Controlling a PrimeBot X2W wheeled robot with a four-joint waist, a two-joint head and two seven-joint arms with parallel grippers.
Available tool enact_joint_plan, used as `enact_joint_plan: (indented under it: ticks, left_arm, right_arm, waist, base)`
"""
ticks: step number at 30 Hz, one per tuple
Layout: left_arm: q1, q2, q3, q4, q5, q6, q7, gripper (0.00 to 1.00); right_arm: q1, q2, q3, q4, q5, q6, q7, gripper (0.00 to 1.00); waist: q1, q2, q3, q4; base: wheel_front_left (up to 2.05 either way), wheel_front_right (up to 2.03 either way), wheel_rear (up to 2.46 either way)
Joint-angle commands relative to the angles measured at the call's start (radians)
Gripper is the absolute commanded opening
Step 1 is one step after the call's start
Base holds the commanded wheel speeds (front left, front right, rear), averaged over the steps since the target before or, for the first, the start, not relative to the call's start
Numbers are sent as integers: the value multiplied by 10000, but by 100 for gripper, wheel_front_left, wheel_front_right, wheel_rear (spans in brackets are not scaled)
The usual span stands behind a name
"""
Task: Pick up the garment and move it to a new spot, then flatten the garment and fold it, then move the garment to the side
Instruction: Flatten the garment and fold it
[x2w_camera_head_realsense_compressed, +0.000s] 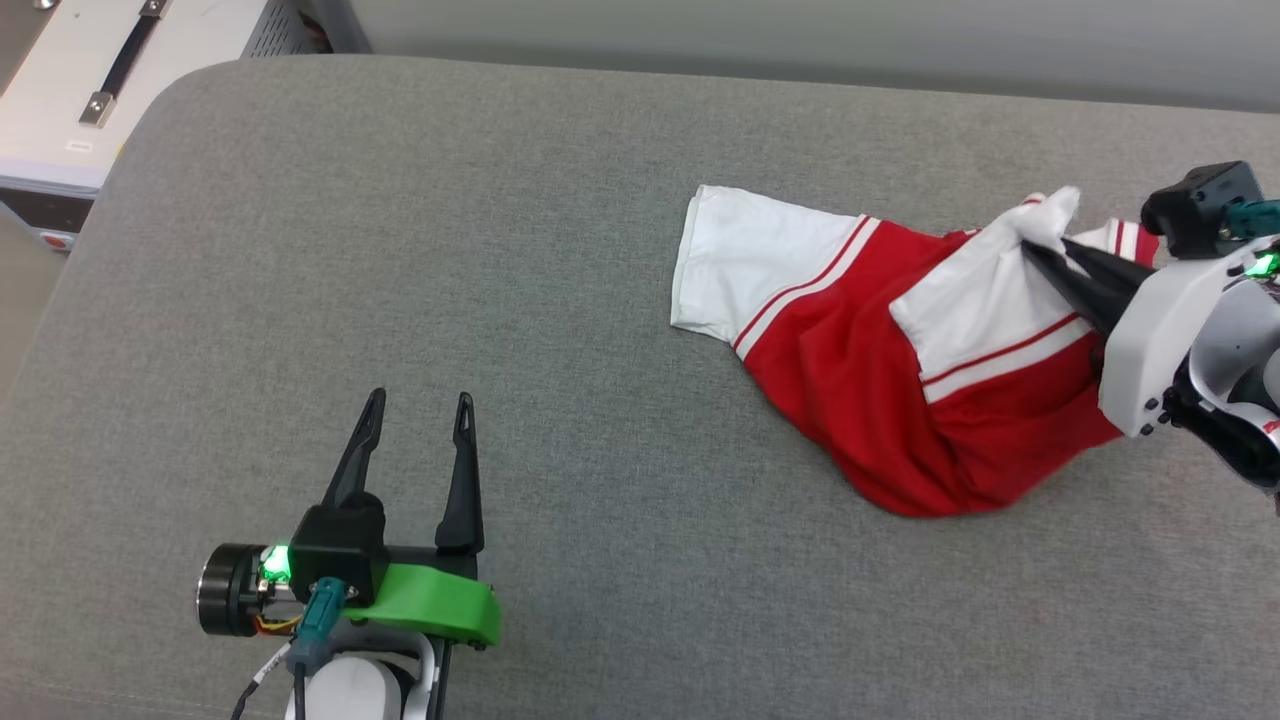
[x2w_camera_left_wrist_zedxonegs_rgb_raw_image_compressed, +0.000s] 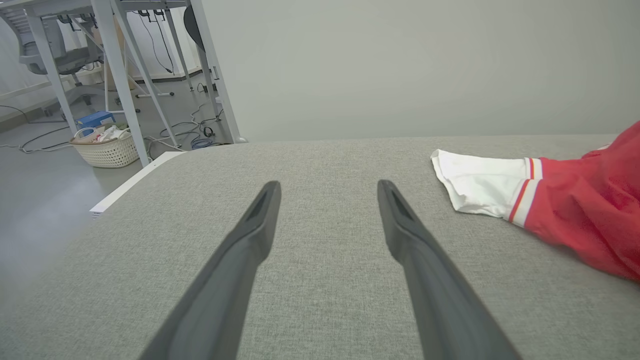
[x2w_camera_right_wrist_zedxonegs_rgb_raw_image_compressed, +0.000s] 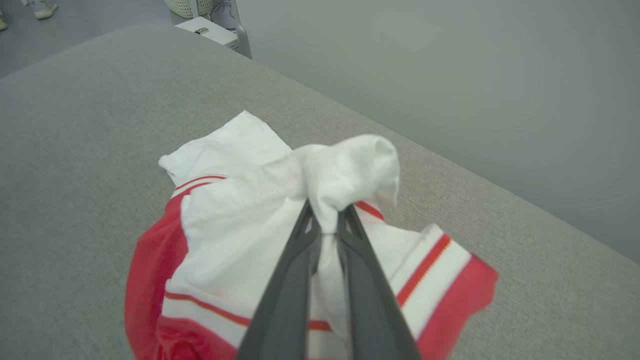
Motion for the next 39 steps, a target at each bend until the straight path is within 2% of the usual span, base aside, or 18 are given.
enact_joint_plan:
  ticks: [1, 7, 11, 20, 26, 33, 34, 35, 36, 39]
  left_arm:
    - [102, -41, 41, -7, 92, -48, -59, 100]
    - [290, -41, 105, -8, 136, -65, -59, 100]
    - [442, -41, 147, -41, 137, -59, -59, 100]
    - [603, -42, 214, -72, 143, -55, -59, 100]
    - [607, -43, 160, -64, 140, -37, -59, 100]
    - [630, -44, 158, -8, 143, -24, -59, 100]
    - [635, -44, 164, -6, 145, -22, -59, 100]
    - [646, -44, 176, -5, 148, -20, -59, 100]
    - [658, -44, 183, -6, 152, -21, -59, 100]
    - [700, -44, 192, -5, 177, -35, -59, 100]
  right_arm:
    - [25, -16, -161, -62, 109, -6, -420, 0]
    - [1255, -172, -1254, 137, 468, -6, -2509, 0]
    - [2594, -199, -2419, 730, 868, -6, -3600, 0]
    - [5419, 416, -5132, 2178, 990, -6, -3981, 0]
    - [7072, 1334, -7271, 2570, 418, -6, -3987, 0]
    - [7905, 2128, -7976, 3094, -53, -6, -3988, 0]
    - [7904, 2185, -8063, 3043, -78, -6, -3988, 6]
    - [7891, 2224, -8204, 2924, -139, -6, -3988, 42]
    - [7876, 2226, -8343, 2798, -233, -6, -3988, 100]
    - [7810, 2221, -8923, 2095, -728, -6, -3989, 100]
  waist:
    - [-1, 0, -229, -199]
    - [-1, 0, -455, -312]
    - [-1, 0, -569, -380]
    - [-1, 0, -580, -532]
    - [-1, 0, -599, -558]
    - [-1, 0, -711, -654]
    - [-1, 0, -728, -674]
    - [-1, 0, -753, -708]
    - [-1, 0, -772, -730]
    - [-1, 0, -847, -788]
  base:
    - [0, 0, 0]
    - [0, 0, 0]
    - [0, 0, 0]
    - [0, 0, 0]
    - [0, 0, 0]
    - [0, 0, 0]
    - [0, 0, 0]
    - [0, 0, 0]
    - [0, 0, 0]
    - [0, 0, 0]
